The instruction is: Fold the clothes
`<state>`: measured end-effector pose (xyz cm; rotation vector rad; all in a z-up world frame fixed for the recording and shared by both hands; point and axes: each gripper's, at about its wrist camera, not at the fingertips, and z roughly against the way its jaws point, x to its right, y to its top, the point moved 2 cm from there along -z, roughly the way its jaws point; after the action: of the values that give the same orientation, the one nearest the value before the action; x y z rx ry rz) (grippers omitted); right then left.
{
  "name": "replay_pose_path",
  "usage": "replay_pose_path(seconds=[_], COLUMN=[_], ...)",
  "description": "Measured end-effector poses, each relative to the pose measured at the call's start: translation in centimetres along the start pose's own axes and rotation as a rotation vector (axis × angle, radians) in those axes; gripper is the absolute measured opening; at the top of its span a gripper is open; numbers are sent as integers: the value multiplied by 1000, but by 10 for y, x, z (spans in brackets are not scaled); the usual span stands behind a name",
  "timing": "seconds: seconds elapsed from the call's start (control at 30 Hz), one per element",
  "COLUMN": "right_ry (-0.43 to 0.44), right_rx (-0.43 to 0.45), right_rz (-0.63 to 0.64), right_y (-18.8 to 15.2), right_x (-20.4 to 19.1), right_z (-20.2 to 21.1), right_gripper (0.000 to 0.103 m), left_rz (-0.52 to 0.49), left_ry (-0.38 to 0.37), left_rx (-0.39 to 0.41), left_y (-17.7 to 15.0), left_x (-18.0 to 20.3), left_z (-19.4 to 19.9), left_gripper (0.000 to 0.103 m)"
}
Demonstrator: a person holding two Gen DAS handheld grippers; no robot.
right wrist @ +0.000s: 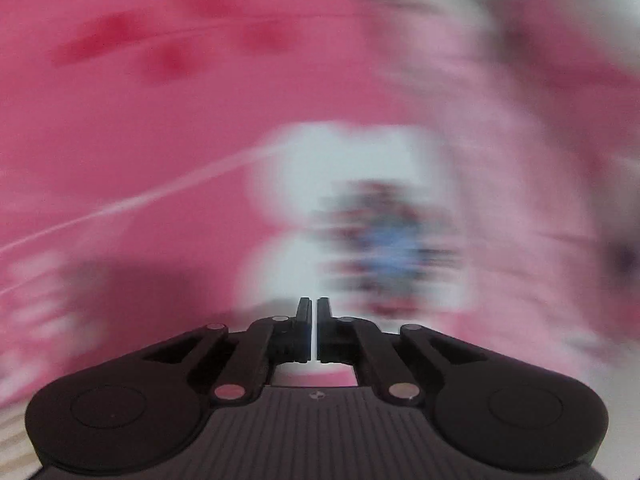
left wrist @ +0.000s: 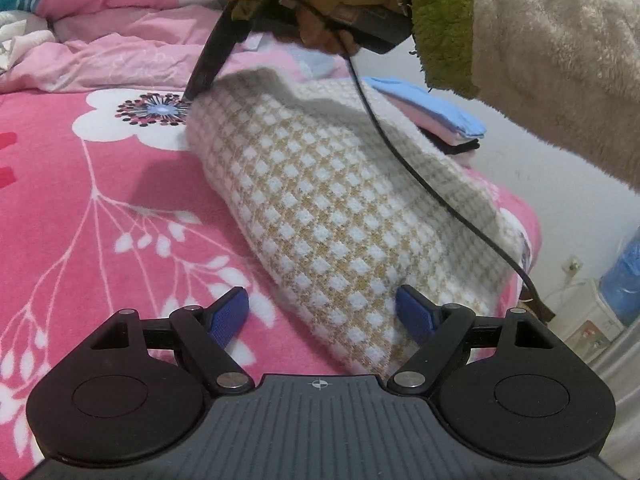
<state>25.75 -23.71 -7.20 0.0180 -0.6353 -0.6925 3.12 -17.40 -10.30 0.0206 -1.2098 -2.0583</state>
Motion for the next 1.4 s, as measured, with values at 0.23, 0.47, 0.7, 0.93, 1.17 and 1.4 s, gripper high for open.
replay_pose_path(seconds=[0.23, 0.47, 0.7, 0.93, 1.17, 1.4], right_ry=[299, 364, 401, 456, 144, -11], right_rx=[92, 73, 138, 292, 585, 414], right_rz=[149, 352, 354, 35, -696, -959], right_y=[-17, -71, -115, -163, -247, -281], right_x=[-58, -130, -179, -172, -71, -47], right_z=[53, 89, 144, 194, 220, 138], right_gripper=[1, 24, 24, 20, 22, 20], left_rz=[38, 89, 174, 143, 125, -80], left_ry=[-23, -23, 59, 89, 60, 204], left_rx=[12, 13, 68, 145, 244, 151], left_y=[-1, -14, -18, 2, 57, 86], left_x=[-4, -25, -51, -38, -19, 6], left_z=[6, 47, 84, 77, 35, -50], left_gripper=[82, 82, 82, 81, 71, 56])
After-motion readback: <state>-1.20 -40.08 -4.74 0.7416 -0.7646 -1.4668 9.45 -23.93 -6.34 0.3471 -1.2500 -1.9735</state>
